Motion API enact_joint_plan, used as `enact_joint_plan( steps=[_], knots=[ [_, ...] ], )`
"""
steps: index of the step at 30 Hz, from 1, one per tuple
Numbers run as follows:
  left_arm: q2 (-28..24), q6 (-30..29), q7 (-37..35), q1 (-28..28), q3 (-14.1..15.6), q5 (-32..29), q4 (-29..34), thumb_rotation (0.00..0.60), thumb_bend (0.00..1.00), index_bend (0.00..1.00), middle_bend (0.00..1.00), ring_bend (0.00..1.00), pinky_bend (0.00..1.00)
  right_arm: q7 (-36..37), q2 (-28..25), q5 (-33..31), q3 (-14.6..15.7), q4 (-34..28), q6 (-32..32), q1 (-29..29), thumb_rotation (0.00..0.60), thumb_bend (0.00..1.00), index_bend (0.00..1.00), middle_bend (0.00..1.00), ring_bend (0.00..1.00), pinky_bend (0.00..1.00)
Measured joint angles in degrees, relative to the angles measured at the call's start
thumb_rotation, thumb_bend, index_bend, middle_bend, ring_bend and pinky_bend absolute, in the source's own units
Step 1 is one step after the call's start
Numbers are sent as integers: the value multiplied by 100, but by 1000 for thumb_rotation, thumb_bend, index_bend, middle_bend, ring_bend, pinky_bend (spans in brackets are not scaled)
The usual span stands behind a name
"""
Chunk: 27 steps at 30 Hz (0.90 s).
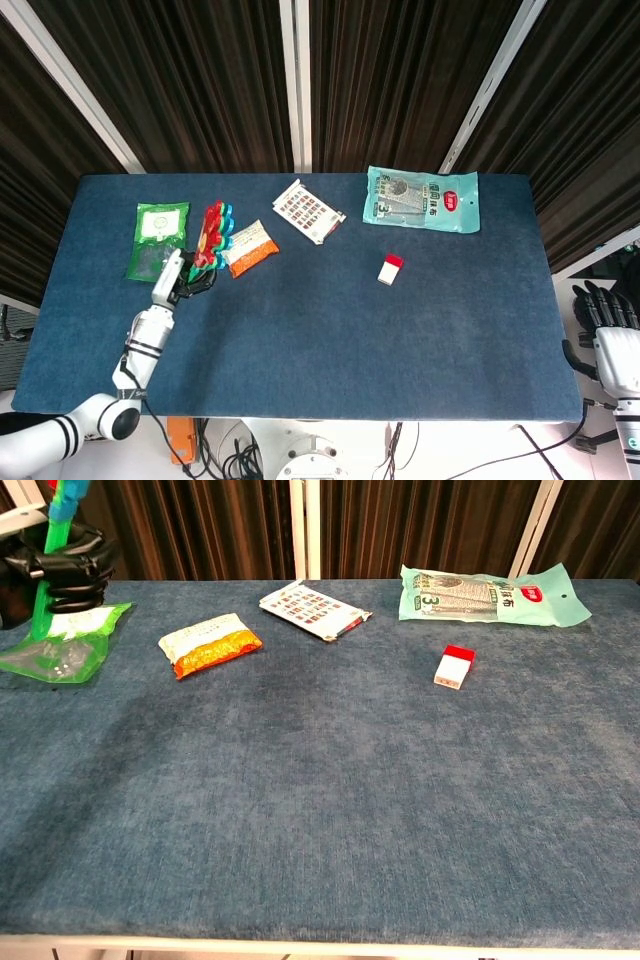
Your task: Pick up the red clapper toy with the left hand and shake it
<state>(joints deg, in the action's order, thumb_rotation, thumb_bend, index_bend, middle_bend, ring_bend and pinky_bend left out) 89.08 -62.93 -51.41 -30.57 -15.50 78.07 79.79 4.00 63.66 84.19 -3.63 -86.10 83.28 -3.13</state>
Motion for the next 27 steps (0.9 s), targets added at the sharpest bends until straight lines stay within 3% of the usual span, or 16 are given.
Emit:
enact_joint_plan(
  steps=[4, 7, 14, 18, 22, 27],
  knots=[
    [-93, 9, -49, -59, 124, 286, -150, 600, 726, 1000, 1000, 1000, 1000, -26, -2, -9, 4, -11, -25, -8, 600, 302, 0, 0, 0, 0],
    [-160, 64, 572, -134, 274, 533, -302, 600, 725, 1000, 1000, 1000, 1000, -56, -7, -13, 8, -32, -40, -14, 600, 303, 0, 0, 0, 0],
    [-343, 323, 3764, -364, 669, 1031, -605, 600, 726, 1000, 1000, 1000, 1000, -41, 9, -49, 3, -17, -67, -19, 600, 303, 0, 0, 0, 0],
    [-415, 386, 5024, -421, 738, 1062, -590, 600, 726, 1000, 1000, 1000, 1000, -8, 11, -67, -1, 7, -66, -13, 600, 304, 0, 0, 0, 0],
    [-450, 347, 5317, -408, 673, 935, -432, 600, 726, 1000, 1000, 1000, 1000, 30, 6, -90, -8, 32, -66, -4, 600, 303, 0, 0, 0, 0],
    [-532, 341, 4240, -331, 413, 590, -66, 600, 730, 1000, 1000, 1000, 1000, 79, 11, -111, -9, 60, -81, 1, 600, 305, 0, 0, 0, 0]
  ],
)
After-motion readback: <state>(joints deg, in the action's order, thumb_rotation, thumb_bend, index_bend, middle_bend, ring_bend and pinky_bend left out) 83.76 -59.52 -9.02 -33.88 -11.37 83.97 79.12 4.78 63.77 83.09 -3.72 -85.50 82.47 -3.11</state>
